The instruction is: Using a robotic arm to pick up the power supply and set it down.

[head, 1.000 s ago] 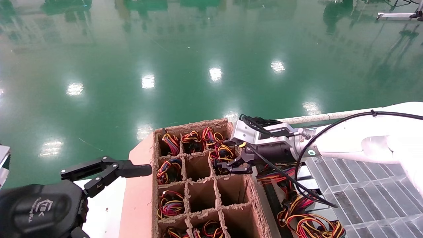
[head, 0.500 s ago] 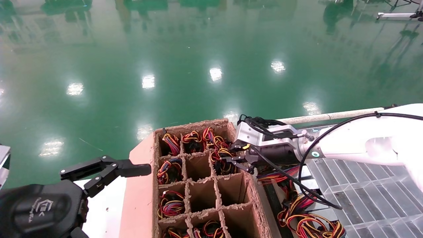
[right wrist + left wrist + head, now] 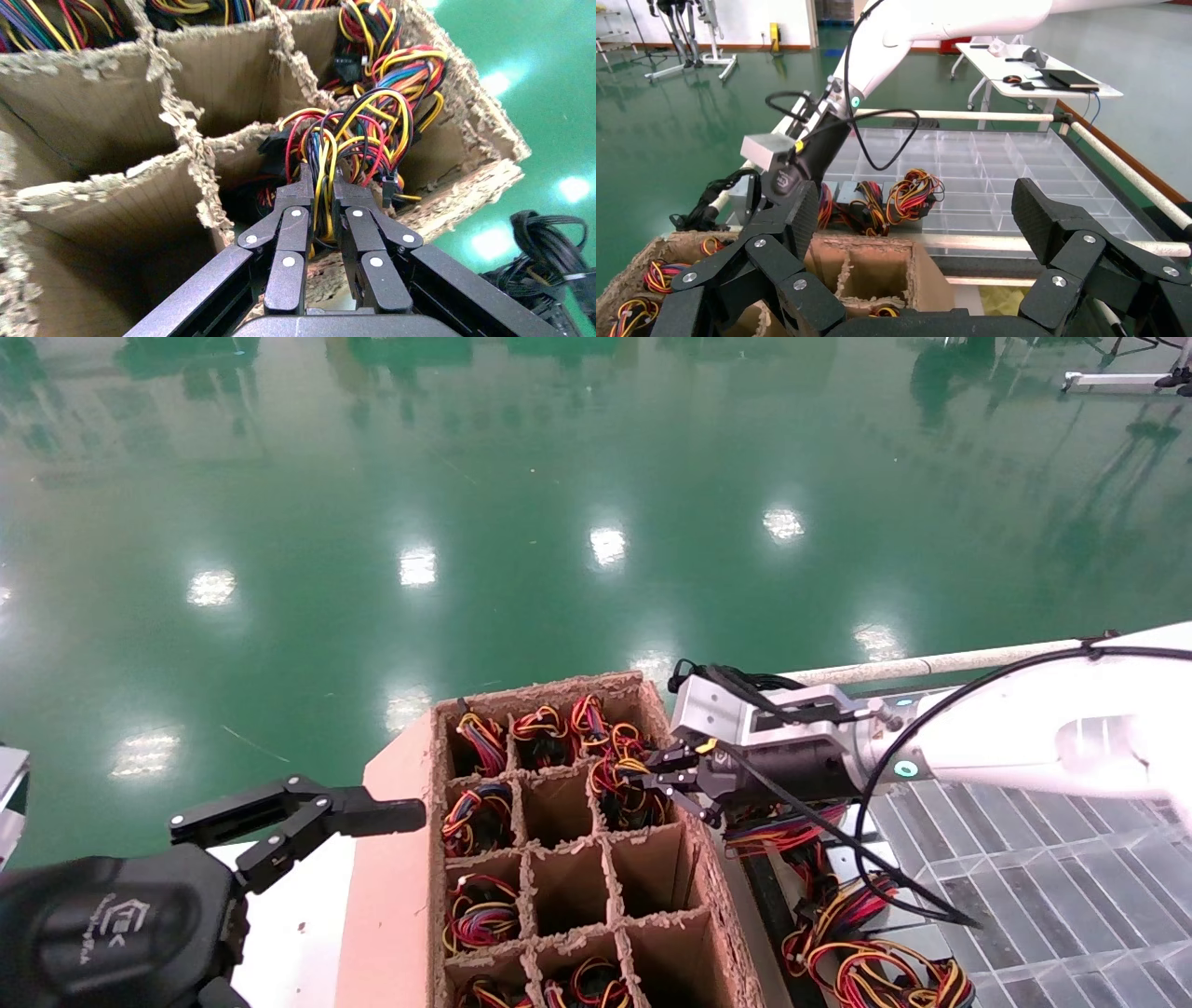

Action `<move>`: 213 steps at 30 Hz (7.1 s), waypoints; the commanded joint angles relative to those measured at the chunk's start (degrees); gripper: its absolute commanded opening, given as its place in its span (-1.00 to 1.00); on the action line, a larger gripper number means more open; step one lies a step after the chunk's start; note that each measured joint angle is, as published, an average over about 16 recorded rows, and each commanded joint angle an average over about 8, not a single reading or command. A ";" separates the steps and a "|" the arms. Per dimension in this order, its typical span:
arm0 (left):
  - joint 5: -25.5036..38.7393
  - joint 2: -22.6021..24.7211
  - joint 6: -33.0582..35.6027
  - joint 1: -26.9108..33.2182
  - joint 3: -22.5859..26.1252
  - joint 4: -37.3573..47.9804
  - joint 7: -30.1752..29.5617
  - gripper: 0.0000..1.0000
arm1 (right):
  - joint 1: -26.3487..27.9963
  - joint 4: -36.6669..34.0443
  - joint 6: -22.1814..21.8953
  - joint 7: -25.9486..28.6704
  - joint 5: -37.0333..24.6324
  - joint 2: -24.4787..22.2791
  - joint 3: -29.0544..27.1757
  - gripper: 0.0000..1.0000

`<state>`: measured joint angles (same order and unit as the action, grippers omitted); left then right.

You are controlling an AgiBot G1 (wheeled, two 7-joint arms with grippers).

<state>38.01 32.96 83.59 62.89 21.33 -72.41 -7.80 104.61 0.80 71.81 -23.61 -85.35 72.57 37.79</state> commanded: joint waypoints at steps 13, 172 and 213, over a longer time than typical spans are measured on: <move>0.00 0.00 0.00 0.00 0.01 0.00 0.00 1.00 | 9.58 2.12 13.32 0.10 2.60 -3.51 -1.75 -1.00; -0.06 -0.03 -0.04 0.01 0.07 0.01 0.04 1.00 | 12.24 -1.25 -16.39 -4.73 -13.16 -7.53 8.49 1.00; -0.08 -0.03 -0.05 0.02 0.08 0.05 0.06 1.00 | 6.06 13.08 -5.00 3.91 -0.96 -16.81 1.80 1.00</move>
<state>37.93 32.92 83.54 62.91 21.41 -72.36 -7.74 110.70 13.85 66.79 -19.72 -86.34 55.77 39.61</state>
